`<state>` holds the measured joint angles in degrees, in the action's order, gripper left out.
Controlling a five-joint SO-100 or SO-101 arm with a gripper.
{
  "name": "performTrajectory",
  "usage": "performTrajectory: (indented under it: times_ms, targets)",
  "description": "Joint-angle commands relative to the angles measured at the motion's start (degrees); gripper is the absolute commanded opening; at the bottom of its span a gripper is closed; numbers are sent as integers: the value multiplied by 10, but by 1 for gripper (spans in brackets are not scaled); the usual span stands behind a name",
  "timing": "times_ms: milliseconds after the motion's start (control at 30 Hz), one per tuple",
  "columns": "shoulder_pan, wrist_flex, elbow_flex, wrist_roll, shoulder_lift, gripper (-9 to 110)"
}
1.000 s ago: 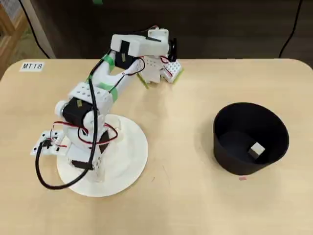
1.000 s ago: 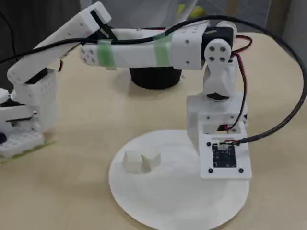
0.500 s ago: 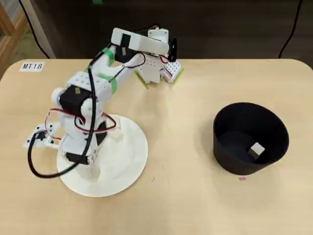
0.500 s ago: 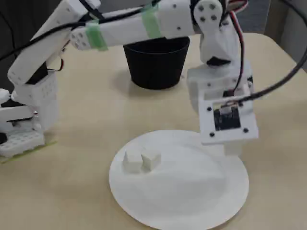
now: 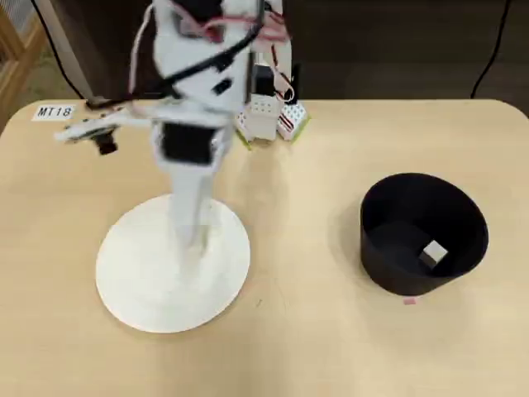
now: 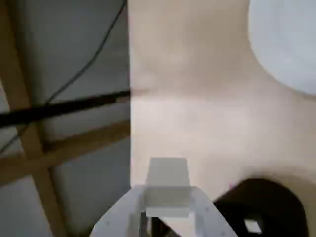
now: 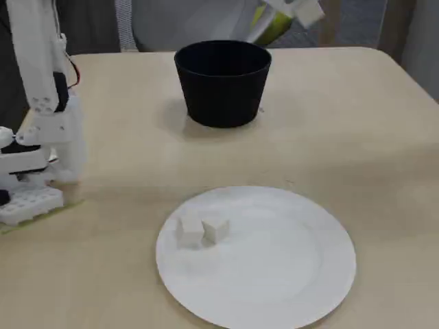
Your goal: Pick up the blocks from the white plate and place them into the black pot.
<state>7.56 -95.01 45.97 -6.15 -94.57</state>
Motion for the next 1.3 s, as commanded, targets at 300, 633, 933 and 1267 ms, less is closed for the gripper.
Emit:
performTrajectory:
  times_ms: [300,633,933,1267]
  targets:
    - [304,393,557,54,-264,-2]
    - [275,555,646,16,-151,-2]
    - [263,543,648,-14,-133,27]
    - [253,504,648,-11,-168,20]
